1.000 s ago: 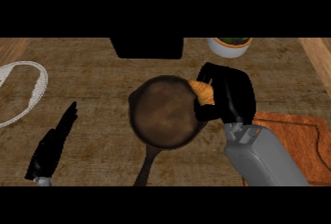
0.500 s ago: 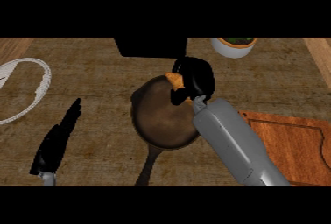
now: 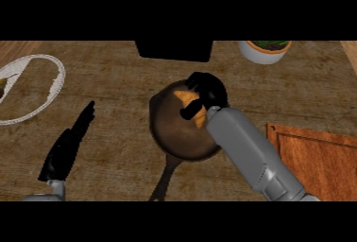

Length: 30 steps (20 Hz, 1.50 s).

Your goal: Pick the croissant from the cutting board and place it in the pan

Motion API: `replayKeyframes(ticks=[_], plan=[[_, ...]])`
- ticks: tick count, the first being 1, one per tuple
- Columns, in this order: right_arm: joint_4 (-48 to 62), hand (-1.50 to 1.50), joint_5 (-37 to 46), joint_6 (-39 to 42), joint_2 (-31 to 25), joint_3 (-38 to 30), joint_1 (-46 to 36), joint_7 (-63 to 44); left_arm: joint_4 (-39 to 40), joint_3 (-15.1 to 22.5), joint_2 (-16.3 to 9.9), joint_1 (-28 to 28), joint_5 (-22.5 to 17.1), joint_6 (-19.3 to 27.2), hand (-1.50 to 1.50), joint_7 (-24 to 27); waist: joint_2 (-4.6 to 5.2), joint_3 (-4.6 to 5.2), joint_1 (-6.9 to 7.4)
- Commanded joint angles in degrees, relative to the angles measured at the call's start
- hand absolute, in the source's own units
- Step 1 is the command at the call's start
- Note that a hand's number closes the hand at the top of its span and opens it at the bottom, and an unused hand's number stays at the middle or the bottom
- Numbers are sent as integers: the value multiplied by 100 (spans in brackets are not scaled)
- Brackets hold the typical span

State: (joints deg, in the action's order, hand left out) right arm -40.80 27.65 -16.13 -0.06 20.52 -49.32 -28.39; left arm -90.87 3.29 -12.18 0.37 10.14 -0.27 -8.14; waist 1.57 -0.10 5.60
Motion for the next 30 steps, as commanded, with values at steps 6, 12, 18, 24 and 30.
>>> replayKeyframes(ticks=[6,12,18,24,30], plan=[[317,-150,-1839,-1331,6,-150,-165,1257,-77,72,24,32,57,-33,0,-64,-4,-8,115],[259,-150,-2543,-2712,6,-349,-200,2046,82,-139,-66,200,-100,-137,0,-148,-15,-3,-31],[554,-150,-3015,-3288,6,-1295,-89,2799,237,-262,2,-57,-44,43,0,186,-78,4,-341],[-224,-150,-3144,-2593,-669,-1690,775,3470,-266,-318,3,-575,-32,68,0,-51,-168,8,-549],[-1491,-150,-3212,-1804,-1548,-1666,2229,3741,-450,-342,29,-768,-6,72,0,-46,-196,9,-641]])
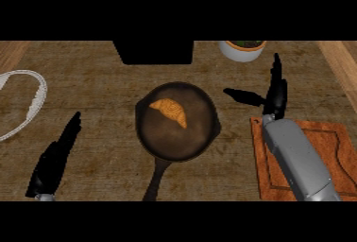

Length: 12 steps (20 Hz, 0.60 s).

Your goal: Pick the croissant from the cutting board and place it in the pan

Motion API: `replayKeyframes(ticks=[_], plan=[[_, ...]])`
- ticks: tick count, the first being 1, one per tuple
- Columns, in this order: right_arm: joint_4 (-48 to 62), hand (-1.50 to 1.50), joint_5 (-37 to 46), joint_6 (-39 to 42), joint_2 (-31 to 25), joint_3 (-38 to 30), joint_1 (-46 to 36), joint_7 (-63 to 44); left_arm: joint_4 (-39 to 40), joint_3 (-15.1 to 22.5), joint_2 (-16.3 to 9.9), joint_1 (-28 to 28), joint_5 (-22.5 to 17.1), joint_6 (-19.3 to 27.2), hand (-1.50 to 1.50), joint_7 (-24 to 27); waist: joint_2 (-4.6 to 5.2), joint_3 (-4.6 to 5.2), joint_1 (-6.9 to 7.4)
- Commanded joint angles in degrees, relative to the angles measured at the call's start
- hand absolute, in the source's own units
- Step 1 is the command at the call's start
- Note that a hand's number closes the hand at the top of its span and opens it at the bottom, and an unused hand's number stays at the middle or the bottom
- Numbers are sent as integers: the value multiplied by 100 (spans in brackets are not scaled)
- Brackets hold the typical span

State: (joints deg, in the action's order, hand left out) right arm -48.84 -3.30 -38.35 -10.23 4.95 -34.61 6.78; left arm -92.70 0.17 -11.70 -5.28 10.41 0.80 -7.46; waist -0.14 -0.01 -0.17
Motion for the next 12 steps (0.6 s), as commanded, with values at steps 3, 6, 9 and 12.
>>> replayKeyframes(ticks=[3,6,9,12], plan=[[-946,-150,-295,899,-978,-364,1188,268,-25,-8,67,-109,26,-18,0,2,-2,1,-31],[-1920,-150,-477,1252,-1285,-437,1961,120,-133,-198,-82,30,-79,-141,0,-165,-11,3,-57],[-1591,-150,-666,1815,-1611,-884,1987,455,67,-89,55,-121,70,-107,0,273,9,1,0],[-2319,-150,-632,1920,-1739,-950,2551,117,-133,-227,-25,-182,-20,-241,0,86,2,2,-3]])
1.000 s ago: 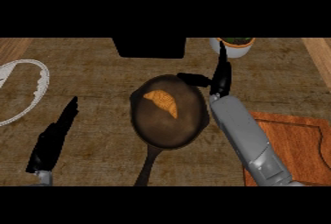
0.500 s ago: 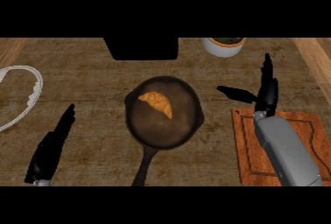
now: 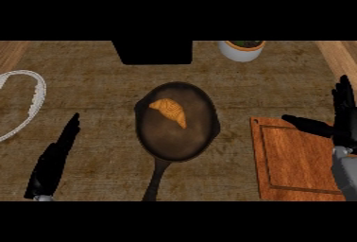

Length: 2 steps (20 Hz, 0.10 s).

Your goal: Pick the croissant from the cutting board and place it in the pan

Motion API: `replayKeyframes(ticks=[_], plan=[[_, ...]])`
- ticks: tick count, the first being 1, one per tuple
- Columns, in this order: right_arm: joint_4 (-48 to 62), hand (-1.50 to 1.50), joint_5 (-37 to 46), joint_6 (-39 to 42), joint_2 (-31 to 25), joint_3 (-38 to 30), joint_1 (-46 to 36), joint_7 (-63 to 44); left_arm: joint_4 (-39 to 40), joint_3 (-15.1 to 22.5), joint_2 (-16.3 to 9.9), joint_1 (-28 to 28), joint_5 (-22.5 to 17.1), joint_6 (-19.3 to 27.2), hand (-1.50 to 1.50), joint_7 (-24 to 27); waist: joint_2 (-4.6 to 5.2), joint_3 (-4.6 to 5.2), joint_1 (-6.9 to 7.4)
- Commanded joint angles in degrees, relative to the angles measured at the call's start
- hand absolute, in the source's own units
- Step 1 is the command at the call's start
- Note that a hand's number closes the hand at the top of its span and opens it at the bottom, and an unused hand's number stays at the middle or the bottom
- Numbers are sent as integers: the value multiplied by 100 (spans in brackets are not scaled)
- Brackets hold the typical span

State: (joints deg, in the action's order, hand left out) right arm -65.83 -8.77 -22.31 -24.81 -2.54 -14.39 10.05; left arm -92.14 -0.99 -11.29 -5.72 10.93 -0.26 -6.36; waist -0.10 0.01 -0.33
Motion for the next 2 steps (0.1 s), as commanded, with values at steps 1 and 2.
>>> replayKeyframes(ticks=[1,2], plan=[[-343,-150,-293,731,-433,-395,656,147,-78,-105,-72,97,-86,-177,0,-170,2,-1,4],[38,-150,-248,743,-249,-472,354,286,360,33,184,633,171,88,0,-260,12,-1,16]])
